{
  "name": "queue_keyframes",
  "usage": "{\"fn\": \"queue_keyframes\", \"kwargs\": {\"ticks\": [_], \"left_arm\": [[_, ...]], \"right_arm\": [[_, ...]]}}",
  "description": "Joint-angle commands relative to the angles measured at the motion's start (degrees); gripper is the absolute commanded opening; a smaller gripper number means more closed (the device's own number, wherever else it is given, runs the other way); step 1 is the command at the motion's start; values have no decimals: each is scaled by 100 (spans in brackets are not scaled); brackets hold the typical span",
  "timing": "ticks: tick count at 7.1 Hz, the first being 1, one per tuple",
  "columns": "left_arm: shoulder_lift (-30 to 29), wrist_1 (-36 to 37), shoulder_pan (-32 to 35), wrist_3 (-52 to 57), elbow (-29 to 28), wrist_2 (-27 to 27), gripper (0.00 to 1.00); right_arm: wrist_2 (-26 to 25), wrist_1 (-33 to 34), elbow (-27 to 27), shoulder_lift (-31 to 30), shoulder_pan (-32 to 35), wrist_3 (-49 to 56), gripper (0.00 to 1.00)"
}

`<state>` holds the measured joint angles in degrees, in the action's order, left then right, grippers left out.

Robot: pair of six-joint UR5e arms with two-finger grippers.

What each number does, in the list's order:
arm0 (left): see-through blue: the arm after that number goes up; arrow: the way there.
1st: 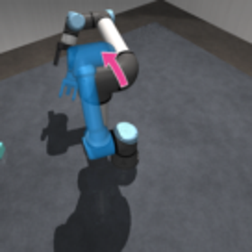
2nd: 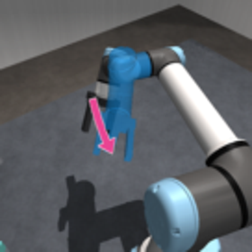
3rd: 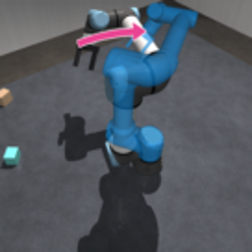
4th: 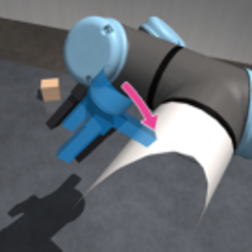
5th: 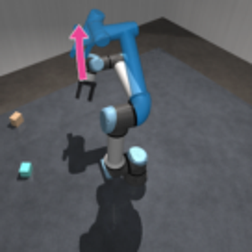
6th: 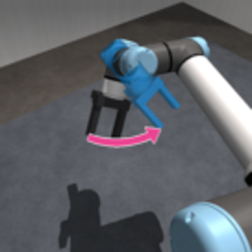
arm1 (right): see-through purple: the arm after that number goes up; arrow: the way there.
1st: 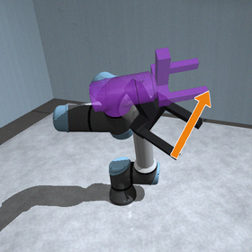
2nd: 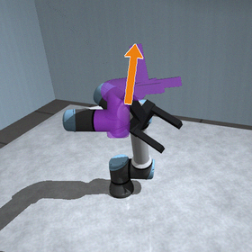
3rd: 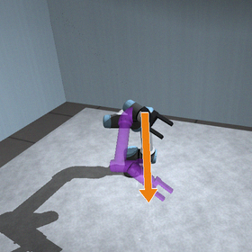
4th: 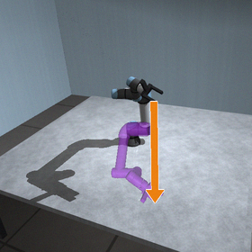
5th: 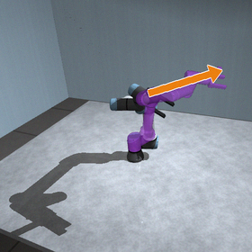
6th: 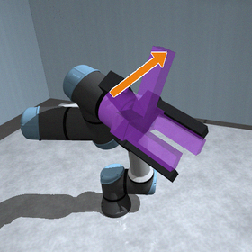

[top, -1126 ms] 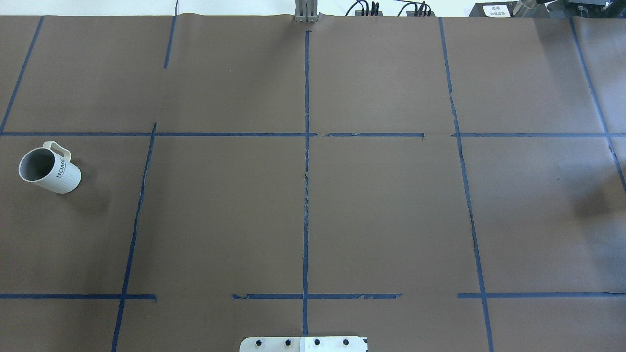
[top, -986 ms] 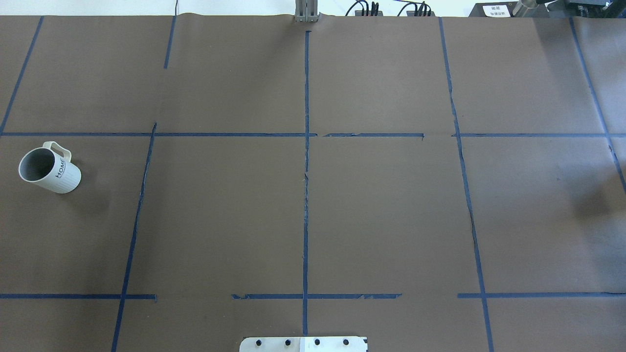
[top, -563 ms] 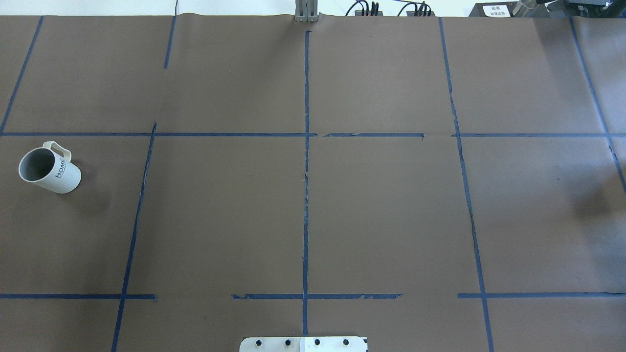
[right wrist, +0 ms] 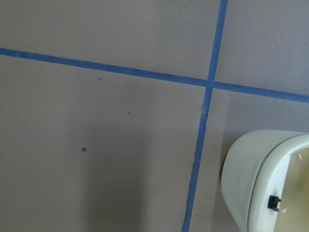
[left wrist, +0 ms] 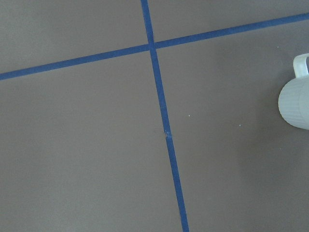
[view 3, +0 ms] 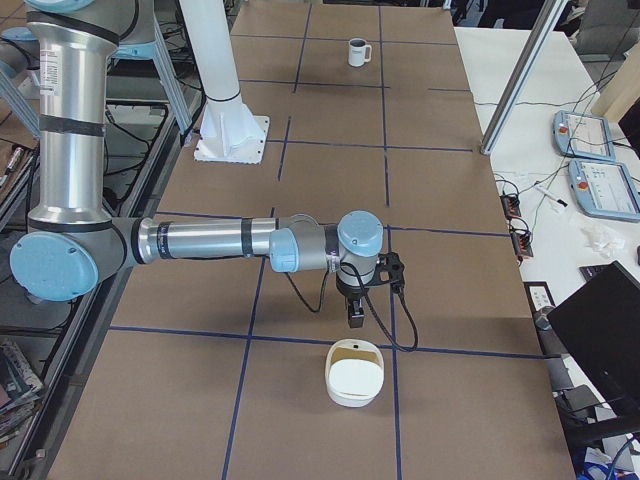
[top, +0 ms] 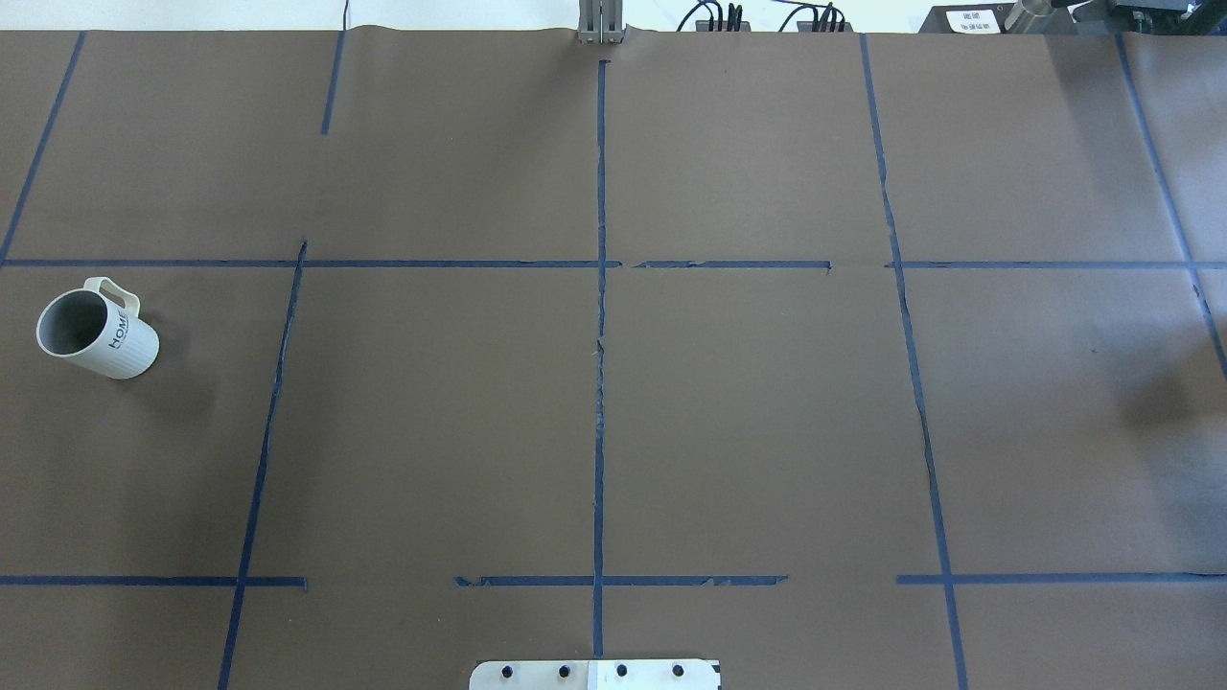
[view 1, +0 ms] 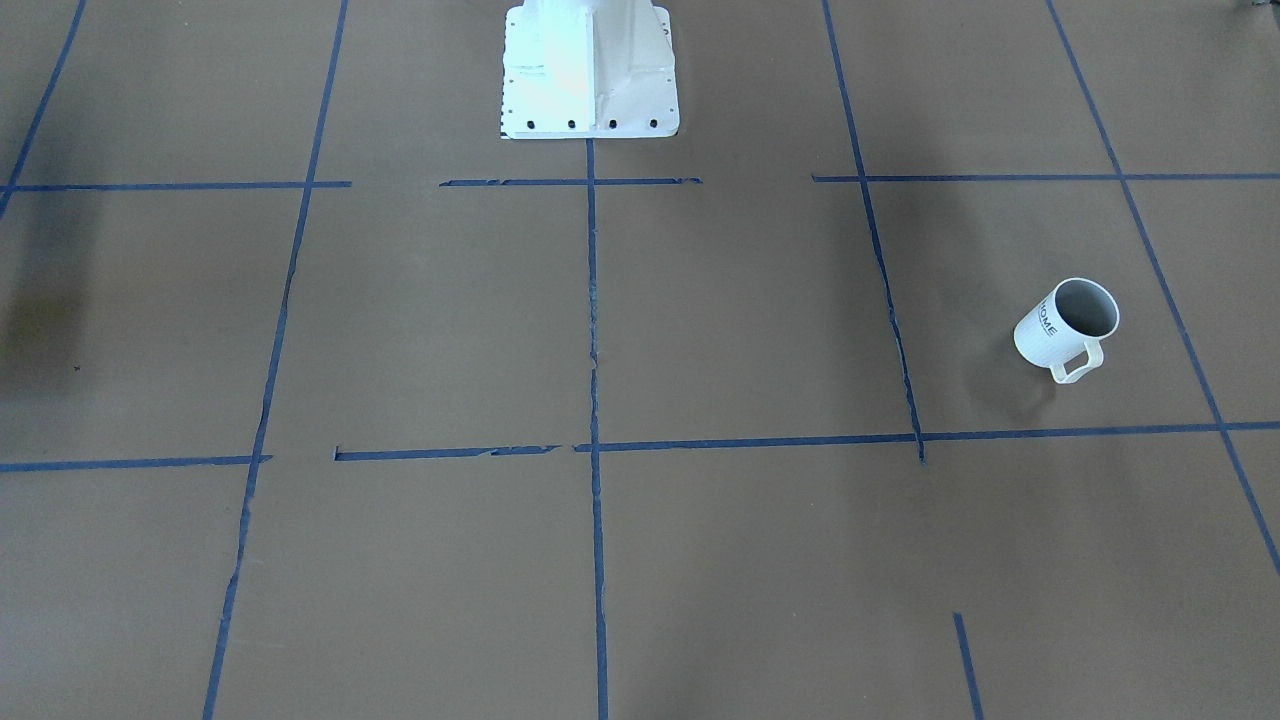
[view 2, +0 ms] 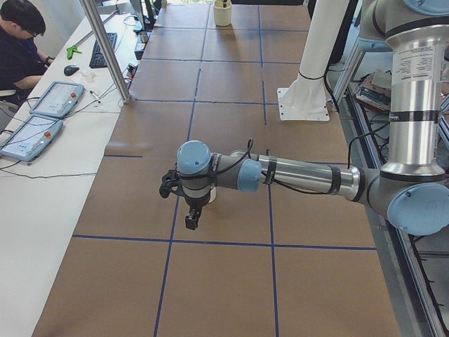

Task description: Left arm hands cup to right arm to dump lemon

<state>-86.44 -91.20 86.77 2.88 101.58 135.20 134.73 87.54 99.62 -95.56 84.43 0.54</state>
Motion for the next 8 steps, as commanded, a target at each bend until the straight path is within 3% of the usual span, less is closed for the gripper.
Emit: {"fn": "queue_keyframes", "kwargs": {"ticks": [1, 4, 6, 8], "left_arm": [[-22, -456, -307, -743, 98, -2, 100], [101, -1440, -1257, -2540, -33, -37, 100], [215, -2145, -1731, -3509, -42, -553, 100], [198, -2262, -2023, -3838, -94, -818, 100]], "right_arm": [[18, 0, 14, 2, -23, -1, 100], [27, 0, 23, 2, -49, -10, 100], [27, 9, 23, 2, -49, -10, 100], [27, 9, 14, 2, -49, -10, 100]]}}
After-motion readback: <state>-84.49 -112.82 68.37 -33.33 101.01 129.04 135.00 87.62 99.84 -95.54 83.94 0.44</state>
